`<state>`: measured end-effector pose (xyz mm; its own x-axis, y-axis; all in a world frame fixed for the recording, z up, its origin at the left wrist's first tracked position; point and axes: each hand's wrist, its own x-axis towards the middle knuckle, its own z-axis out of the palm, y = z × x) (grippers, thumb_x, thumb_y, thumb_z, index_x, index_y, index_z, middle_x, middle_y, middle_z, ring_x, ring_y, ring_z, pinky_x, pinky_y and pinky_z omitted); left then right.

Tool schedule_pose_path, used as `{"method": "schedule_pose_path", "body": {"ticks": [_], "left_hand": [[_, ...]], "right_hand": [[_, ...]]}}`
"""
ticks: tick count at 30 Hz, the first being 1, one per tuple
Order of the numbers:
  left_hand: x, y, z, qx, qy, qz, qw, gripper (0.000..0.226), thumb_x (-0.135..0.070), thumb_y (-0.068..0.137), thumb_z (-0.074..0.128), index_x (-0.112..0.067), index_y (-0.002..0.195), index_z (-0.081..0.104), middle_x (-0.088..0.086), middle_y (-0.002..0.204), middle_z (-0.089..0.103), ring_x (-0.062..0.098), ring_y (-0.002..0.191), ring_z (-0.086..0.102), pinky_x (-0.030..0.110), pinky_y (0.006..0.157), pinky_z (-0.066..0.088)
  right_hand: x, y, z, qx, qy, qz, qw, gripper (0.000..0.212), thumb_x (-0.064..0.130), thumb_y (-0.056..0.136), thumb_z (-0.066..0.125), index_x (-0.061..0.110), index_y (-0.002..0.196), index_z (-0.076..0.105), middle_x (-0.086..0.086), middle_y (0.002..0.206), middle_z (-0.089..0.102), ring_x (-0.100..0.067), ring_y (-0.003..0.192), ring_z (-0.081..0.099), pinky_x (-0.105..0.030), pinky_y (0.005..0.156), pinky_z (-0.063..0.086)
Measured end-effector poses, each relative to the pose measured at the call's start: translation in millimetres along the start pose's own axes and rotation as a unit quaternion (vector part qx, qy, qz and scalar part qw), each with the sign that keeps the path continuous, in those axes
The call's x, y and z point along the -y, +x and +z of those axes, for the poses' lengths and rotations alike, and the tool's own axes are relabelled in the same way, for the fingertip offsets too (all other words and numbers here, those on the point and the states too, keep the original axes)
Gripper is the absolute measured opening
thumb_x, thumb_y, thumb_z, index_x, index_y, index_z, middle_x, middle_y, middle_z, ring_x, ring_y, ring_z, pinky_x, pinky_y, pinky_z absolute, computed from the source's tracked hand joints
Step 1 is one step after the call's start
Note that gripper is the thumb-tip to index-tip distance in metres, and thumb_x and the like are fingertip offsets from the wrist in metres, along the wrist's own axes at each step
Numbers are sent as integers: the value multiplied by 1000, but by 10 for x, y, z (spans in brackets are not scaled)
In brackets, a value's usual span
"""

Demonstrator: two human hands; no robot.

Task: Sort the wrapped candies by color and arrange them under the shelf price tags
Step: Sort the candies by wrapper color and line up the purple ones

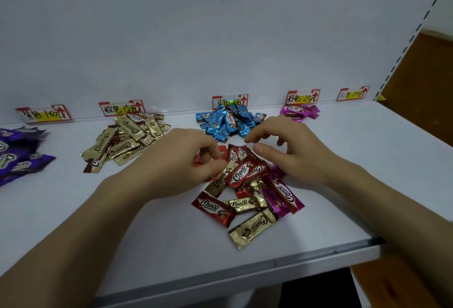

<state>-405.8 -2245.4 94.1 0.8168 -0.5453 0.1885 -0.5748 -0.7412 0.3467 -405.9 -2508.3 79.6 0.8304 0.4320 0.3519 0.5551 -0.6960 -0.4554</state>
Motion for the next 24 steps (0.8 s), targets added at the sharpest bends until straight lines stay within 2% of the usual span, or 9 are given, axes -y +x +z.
{"method": "schedule_pose_path", "body": {"ticks": [4,7,9,11,14,17,19,21,24], "left_hand": [[-88,-29,95,51,32,4,998,30,-62,78,70,-36,87,59,-12,76,59,5,69,53,33,61,48],[-76,-44,38,79,18,-2,997,23,-53,81,73,-35,91,64,-15,78,61,0,73,55,21,58,43],[-85,-51,9,84,-1,-10,996,15,-46,84,72,-34,90,67,-16,78,64,-1,74,56,16,56,40],[-95,-64,-6,71,-11,-17,997,9,-38,87,66,-30,82,66,-12,73,63,4,68,56,20,56,43],[-99,-57,-22,58,16,-15,998,20,-29,91,60,-24,71,57,-4,62,55,12,56,48,30,56,40],[-50,-58,-80,58,19,-31,998,15,-27,94,57,-26,79,63,-5,67,59,11,61,52,31,57,41],[12,-70,-126,38,24,-50,998,14,-28,96,56,-26,86,66,-7,73,63,10,66,56,32,61,46],[75,-91,-164,25,15,-71,997,13,-32,99,55,-29,92,65,-11,77,64,6,71,59,31,66,50],[94,-117,-169,45,18,-87,995,12,-39,101,52,-34,101,63,-14,81,63,3,74,58,25,64,46]], "right_hand": [[113,-36,56,90,-14,-50,995,23,36,97,64,34,119,69,15,116,60,-8,115,50,-26,94,41],[135,-54,12,115,-2,-47,992,17,34,92,70,33,109,72,15,113,60,-7,114,51,-32,95,44],[120,-66,-71,120,-2,-37,992,15,30,89,74,33,104,73,18,110,60,-6,113,52,-31,95,44],[121,-66,-138,125,-22,-25,992,18,25,87,74,35,102,73,20,108,61,-5,112,52,-30,95,44],[205,-34,-155,131,-45,-38,990,25,15,86,68,33,103,72,18,106,62,-5,110,52,-26,94,42],[326,56,-90,137,-74,-58,986,14,27,98,59,30,106,70,16,102,64,-4,100,55,-22,86,43],[345,143,-87,131,-119,-6,984,19,43,99,54,30,105,66,16,96,64,-2,86,57,-23,74,44],[335,215,-107,154,-131,70,977,26,54,91,62,31,102,63,13,91,66,-1,74,58,-22,63,41],[327,285,-95,185,-84,132,970,31,51,79,78,31,98,65,10,86,67,-4,74,62,-21,61,43]]}}
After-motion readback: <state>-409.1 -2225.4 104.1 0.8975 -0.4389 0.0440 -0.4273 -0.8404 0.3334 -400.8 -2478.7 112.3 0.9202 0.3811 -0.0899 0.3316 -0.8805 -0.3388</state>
